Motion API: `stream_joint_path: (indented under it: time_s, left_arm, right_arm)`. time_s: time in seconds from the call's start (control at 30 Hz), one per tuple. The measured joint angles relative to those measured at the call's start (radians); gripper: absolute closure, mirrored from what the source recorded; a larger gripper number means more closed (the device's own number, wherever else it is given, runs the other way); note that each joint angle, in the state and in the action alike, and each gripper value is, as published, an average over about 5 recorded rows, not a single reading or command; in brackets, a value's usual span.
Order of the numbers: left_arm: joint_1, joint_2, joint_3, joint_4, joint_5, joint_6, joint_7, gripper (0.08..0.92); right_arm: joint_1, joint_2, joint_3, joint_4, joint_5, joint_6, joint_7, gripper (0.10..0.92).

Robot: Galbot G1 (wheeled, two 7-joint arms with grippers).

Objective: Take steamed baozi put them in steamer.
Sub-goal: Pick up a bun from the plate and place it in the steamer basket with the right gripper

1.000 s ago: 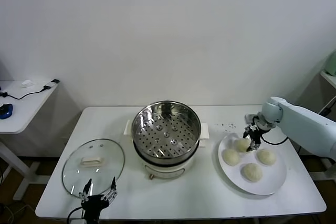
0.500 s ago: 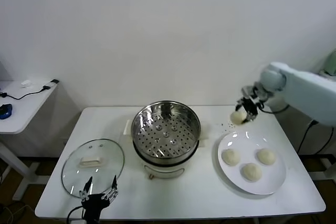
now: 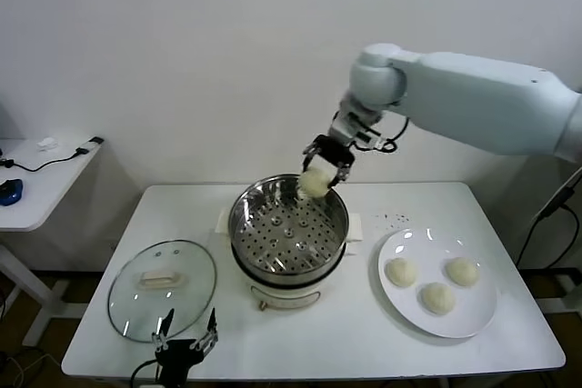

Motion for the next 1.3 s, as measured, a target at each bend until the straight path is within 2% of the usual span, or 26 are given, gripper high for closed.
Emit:
stream_joint_path:
  time_s: [0.23,0.5,0.97,1.07,1.23,1.3]
  left_arm:
    - [0.009,-0.006,0.009,0.006,0.019,-0.01,-0.009,0.177]
    - [0.007,-0.009,0.007,0.01,0.027,-0.015,-0.015,0.177]
    - [-0.005,-0.003,-0.017,-0.003,0.016,-0.027,-0.018,0.177]
    - [-0.004,-0.001,-0.022,-0.004,0.013,-0.027,-0.018,0.177]
    - [-0.003,0.0,-0.023,-0.009,0.013,-0.028,-0.02,0.177]
    - [-0.002,0.0,-0.025,-0.011,0.013,-0.028,-0.022,0.177]
  right_arm:
    - [-0.112,0.086,0.039,-0.127,-0.167,0.148,0.045,0.383]
    - [-0.222,0.161,0.089,-0.268,-0.306,0.247,0.076,0.385]
    - [-0.309,0.245,0.122,-0.441,-0.397,0.311,0.087,0.383]
    - [-0.312,0.249,0.122,-0.457,-0.398,0.318,0.086,0.362]
    - [-0.309,0.248,0.123,-0.464,-0.381,0.324,0.092,0.237]
    - [-0.301,0.244,0.124,-0.459,-0.363,0.325,0.093,0.215]
